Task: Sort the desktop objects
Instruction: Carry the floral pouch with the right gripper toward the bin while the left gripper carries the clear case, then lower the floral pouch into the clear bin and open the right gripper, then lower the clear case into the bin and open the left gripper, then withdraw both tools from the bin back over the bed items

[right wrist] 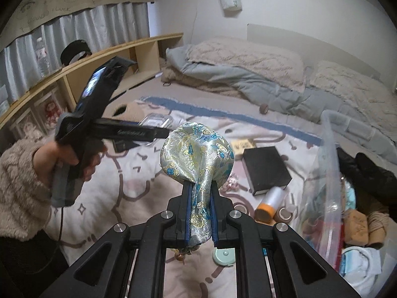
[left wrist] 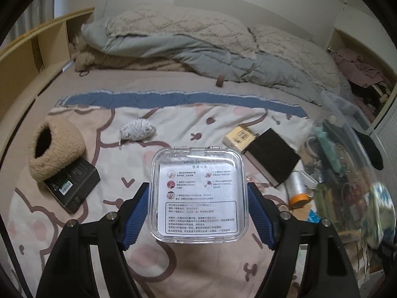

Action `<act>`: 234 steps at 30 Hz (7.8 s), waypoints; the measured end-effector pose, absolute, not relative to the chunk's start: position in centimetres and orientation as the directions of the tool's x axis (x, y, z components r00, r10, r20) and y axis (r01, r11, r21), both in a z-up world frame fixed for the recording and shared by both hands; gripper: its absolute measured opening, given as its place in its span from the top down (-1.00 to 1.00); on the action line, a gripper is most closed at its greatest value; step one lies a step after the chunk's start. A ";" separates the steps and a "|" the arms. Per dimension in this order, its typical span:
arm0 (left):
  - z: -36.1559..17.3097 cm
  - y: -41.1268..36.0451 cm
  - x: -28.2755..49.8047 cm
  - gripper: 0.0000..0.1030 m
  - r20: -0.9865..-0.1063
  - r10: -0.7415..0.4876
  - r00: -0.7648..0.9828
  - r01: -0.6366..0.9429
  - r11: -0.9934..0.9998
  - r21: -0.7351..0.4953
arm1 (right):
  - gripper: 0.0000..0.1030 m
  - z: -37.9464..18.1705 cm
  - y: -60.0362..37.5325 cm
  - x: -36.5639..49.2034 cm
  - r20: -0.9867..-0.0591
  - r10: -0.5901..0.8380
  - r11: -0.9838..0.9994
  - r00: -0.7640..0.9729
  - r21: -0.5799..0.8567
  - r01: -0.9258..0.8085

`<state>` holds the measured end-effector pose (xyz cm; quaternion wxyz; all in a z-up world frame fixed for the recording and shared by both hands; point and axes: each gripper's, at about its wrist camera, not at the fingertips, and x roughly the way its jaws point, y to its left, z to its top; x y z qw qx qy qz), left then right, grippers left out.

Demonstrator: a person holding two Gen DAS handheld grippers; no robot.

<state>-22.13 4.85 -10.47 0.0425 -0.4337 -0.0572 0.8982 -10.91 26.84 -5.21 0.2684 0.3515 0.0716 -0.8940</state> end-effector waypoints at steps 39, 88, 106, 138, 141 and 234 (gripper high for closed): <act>2.7 14.0 -15.4 -0.46 -0.589 0.313 -0.745 -0.268 -0.949 -0.165 | 0.73 7.7 38.9 -8.3 -0.417 -0.108 -0.992 -0.902 0.107 0.070; 1.2 24.4 -17.9 -0.46 -0.600 0.443 -0.667 -0.409 -0.890 -0.202 | -0.58 -7.1 46.7 -13.8 -0.857 0.014 -0.995 -0.515 0.041 -0.093; 0.1 29.8 -17.6 -0.46 -0.590 0.516 -0.621 -0.472 -0.847 -0.243 | -0.76 -1.0 50.1 -11.0 -0.651 0.010 -0.955 -0.759 0.219 -0.200; -7.6 40.7 -18.1 -0.46 -0.764 0.463 -0.449 -0.492 -0.842 -0.221 | -0.76 0.1 52.9 -9.3 -0.577 0.042 -0.899 -0.816 0.334 -0.283; -7.6 40.9 -18.1 -0.46 -0.771 0.462 -0.439 -0.494 -0.840 -0.222 | -0.76 -0.1 53.3 -9.2 -0.581 0.036 -0.893 -0.813 0.347 -0.288; 0.6 2.2 -16.0 -0.98 -0.556 0.085 -0.826 0.010 -0.986 -0.167 | -0.77 -0.3 26.5 -14.5 -0.567 -0.182 -0.983 -0.803 0.114 0.142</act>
